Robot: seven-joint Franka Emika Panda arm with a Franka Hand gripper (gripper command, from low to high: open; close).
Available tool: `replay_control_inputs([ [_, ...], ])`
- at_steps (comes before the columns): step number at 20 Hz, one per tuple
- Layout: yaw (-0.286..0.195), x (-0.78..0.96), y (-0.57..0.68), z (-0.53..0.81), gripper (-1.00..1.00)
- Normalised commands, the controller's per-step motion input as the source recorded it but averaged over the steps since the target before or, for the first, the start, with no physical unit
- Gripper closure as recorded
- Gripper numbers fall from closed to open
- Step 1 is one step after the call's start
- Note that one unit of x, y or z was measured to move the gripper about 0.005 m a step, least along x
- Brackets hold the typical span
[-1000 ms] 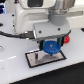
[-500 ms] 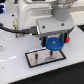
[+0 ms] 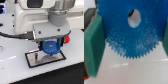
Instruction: Insert the blue gear onto the right peg, followed by the red gear
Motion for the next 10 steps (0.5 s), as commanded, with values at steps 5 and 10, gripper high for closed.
replay_control_inputs([
  [5,0.000,0.08,0.18,0.28,1.00],
  [10,0.000,0.27,-0.04,-0.07,1.00],
])
